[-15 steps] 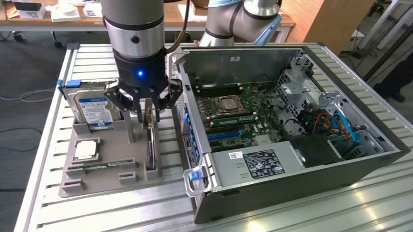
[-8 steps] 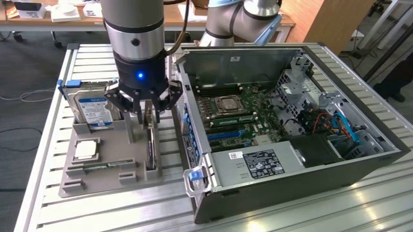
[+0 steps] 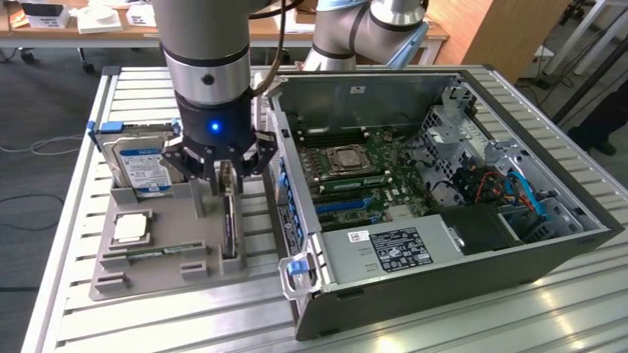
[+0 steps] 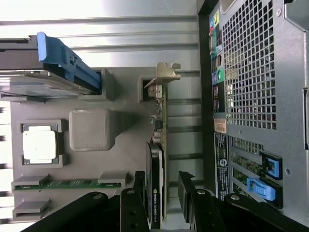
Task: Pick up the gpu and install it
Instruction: 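Pick up the gpu and move the gpu toward the slot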
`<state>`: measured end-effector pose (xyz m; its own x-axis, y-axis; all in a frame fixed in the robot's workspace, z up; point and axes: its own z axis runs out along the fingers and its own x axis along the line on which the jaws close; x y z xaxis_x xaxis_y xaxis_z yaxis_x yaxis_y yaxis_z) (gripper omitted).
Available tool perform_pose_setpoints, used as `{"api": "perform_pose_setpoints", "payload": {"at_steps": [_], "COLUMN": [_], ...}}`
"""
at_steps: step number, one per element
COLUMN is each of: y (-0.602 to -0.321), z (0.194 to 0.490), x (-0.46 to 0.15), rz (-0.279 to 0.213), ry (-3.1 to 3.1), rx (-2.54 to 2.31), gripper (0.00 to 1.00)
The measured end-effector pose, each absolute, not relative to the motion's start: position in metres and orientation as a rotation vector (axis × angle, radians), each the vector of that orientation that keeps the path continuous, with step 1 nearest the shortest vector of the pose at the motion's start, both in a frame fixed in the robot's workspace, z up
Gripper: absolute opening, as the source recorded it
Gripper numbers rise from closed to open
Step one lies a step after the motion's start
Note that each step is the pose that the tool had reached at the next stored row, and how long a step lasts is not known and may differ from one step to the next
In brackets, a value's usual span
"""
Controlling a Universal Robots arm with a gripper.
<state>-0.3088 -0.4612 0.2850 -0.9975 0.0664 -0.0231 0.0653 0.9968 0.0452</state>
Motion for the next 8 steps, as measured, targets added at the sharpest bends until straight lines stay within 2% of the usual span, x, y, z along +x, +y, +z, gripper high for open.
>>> {"api": "perform_pose_setpoints", "payload": {"at_steps": [8], "y": [-0.462], "z": [0.270], "x": [-0.309], "rz": [0.069], "ry": [3.117], "rx": [0.091], "gripper": [0.42]}}
